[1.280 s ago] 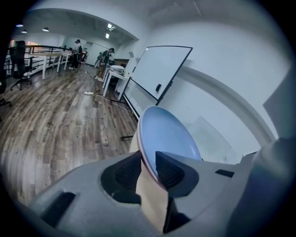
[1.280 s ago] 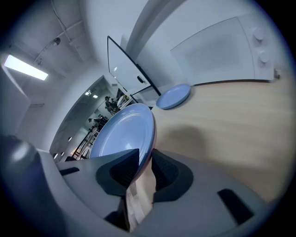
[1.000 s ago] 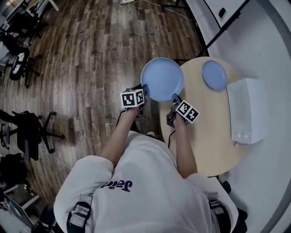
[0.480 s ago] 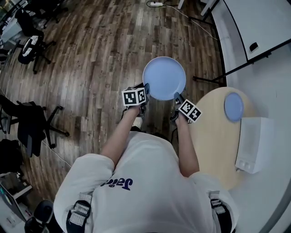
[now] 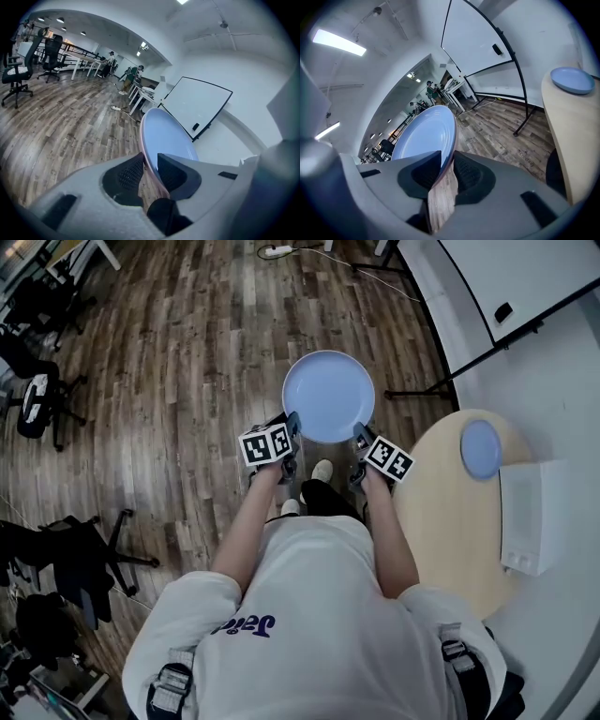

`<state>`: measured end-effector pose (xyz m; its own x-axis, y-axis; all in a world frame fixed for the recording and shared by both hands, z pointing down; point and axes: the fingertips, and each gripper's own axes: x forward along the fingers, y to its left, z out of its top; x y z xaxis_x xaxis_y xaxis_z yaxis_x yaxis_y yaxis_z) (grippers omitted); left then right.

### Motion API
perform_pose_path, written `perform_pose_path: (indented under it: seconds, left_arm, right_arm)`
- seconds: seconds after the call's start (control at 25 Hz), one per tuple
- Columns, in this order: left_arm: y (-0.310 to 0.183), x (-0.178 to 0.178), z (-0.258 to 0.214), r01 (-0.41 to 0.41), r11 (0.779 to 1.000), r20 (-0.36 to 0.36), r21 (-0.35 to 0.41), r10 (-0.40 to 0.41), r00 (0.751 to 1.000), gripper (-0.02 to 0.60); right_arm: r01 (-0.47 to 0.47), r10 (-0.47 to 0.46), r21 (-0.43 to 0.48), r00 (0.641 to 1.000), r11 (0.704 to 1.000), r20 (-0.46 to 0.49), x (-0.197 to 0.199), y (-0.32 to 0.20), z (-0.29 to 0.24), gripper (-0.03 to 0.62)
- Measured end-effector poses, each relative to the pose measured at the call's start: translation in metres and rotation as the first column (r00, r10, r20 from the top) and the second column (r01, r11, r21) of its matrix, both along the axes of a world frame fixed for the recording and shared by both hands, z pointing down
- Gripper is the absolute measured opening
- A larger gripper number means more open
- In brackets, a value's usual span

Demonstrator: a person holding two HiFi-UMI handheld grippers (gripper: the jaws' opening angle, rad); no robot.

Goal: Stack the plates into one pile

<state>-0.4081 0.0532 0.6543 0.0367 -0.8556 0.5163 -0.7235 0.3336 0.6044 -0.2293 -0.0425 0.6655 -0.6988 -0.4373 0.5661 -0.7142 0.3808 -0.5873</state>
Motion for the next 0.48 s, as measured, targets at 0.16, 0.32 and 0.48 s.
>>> perform_pose_path:
  seconds: [0.16, 0.32, 0.48]
  left_arm:
    - [-0.059, 0.000, 0.005, -0.069, 0.998, -0.005, -0.004, 0.069, 0.998, 0.101]
    - [-0.150, 0.006, 0.002, -0.163, 0.987, 0.016, -0.004, 0.163, 0.987, 0.101]
    - [-0.245, 0.024, -0.009, -0.261, 0.965, 0.043, 0.007, 0.260, 0.965, 0.101]
  right_arm:
    - [-0.065, 0.065, -0.002, 0.998, 0.998, 0.007, 0.005, -0.047, 0.004, 0.092]
    - [-0.155, 0.156, -0.008, 0.987, 0.988, 0.030, 0.019, -0.121, 0.006, 0.092]
    - [-0.252, 0.252, -0.007, 0.966, 0.968, 0.051, 0.042, -0.197, 0.002, 0.092]
